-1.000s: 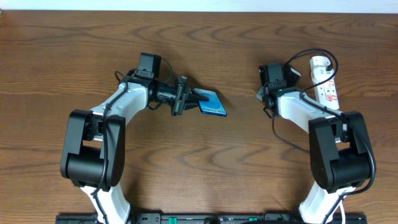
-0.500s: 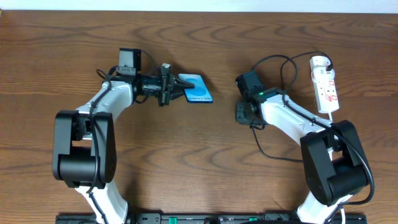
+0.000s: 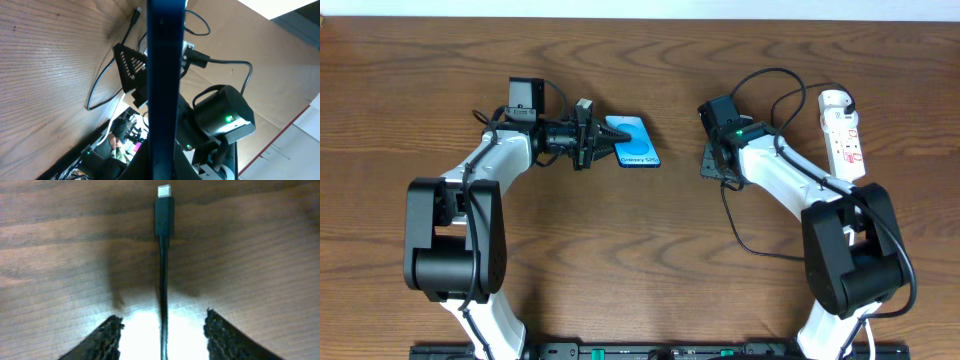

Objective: Plug charger to phone and switch on socket
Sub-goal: 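Carry the USB-C plug with the right gripper toward the phone's bottom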

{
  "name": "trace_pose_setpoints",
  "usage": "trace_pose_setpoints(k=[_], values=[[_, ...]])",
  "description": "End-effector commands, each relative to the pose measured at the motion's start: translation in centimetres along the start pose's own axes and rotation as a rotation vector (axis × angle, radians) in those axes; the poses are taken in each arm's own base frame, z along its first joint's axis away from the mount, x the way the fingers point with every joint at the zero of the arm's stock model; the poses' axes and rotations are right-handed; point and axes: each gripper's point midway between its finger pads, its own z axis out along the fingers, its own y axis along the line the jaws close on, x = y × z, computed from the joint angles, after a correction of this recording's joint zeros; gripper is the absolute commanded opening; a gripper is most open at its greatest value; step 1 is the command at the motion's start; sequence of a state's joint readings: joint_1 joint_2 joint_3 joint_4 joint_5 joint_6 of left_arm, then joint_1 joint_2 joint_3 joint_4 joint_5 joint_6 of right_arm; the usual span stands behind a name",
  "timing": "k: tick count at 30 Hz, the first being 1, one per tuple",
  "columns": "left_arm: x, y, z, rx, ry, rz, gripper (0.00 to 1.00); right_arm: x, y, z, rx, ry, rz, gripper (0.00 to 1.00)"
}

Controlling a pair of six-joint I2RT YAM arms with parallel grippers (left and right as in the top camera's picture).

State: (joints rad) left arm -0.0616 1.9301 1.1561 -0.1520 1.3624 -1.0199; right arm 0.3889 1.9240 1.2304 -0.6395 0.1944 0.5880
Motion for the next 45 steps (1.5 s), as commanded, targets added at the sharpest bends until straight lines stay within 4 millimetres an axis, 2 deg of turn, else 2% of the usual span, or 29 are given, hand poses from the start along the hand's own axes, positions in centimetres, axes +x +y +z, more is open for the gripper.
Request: trace_pose_setpoints(k=[1,5,8,10,11,15,19,23,24,26,27,29,30,32,33,35,36,38,40,45], values=[[0.7,-1.6,-0.3,0.03,0.031,0.057,0.07,-0.6,-0.2,1.0,0.023,-0.013,0.026,0.47],[0.7,-1.6,-0.3,0.03,0.031,0.057,0.08,-0.7,-0.8,2.3,0.071,-0.03,0.019,0.44],[0.7,-1.6,-0.3,0.03,0.031,0.057,0.07,-0.8,-0.9,3.2,0.092,-0.037,0.017,0.37],[0.7,-1.6,-0.3,0.03,0.031,0.057,0.07,-0.5,-0.8,3.5,0.089,-0.025,0.014,0.27],[0.7,-1.6,-0.3,0.03,0.031,0.057,0.07,-0.1,-0.5,3.5,0.078,-0.01,0.006,0.22],[0.7,-1.6,-0.3,0.03,0.031,0.057,0.07,1.3,0.5,3.3,0.064,0.029,-0.027,0.2],[0.7,-1.6,-0.3,0.03,0.031,0.057,0.07,1.3,0.6,3.3,0.061,0.026,-0.029,0.01],[0.7,-1.6,-0.3,0.031,0.031,0.131,0.07,1.2,1.0,2.8,0.016,0.038,-0.075,0.01],[0.7,-1.6,-0.3,0.031,0.031,0.133,0.08,1.1,1.7,2.1,-0.027,0.043,-0.094,0.01],[0.7,-1.6,-0.3,0.032,0.03,0.137,0.07,1.0,3.6,-1.0,-0.189,0.06,-0.133,0.01],[0.7,-1.7,-0.3,0.032,0.03,0.146,0.07,0.8,4.2,-3.6,-0.285,0.059,-0.172,0.01],[0.7,-1.6,-0.3,0.032,0.03,0.152,0.07,1.1,4.0,-9.0,-0.427,0.053,-0.243,0.01],[0.7,-1.6,-0.3,0.032,0.03,0.157,0.07,1.9,3.2,-12.7,-0.513,0.048,-0.304,0.01],[0.7,-1.6,-0.3,0.032,0.029,0.174,0.07,3.0,2.4,-17.0,-0.611,0.018,-0.367,0.01],[0.6,-1.6,-0.3,0.031,0.027,0.175,0.07,4.3,2.7,-19.7,-0.712,-0.005,-0.42,0.01],[0.6,-1.7,-0.3,0.031,0.026,0.178,0.08,7.0,2.9,-23.2,-0.859,-0.037,-0.484,0.01],[0.6,-1.7,-0.3,0.031,0.026,0.178,0.07,8.2,2.5,-24.0,-0.887,-0.063,-0.492,0.01],[0.6,-1.7,-0.2,0.032,0.027,0.188,0.07,10.2,1.5,-24.0,-0.903,-0.1,-0.466,0.01],[0.7,-2.2,0.2,0.039,0.031,0.24,0.07,12.3,1.5,-23.7,-1.013,-0.16,-0.409,0.01],[1.7,-3.0,2.4,0.035,0.068,0.337,0.07,13.7,2.7,-20.1,-1.119,-0.16,-0.197,0.01]])
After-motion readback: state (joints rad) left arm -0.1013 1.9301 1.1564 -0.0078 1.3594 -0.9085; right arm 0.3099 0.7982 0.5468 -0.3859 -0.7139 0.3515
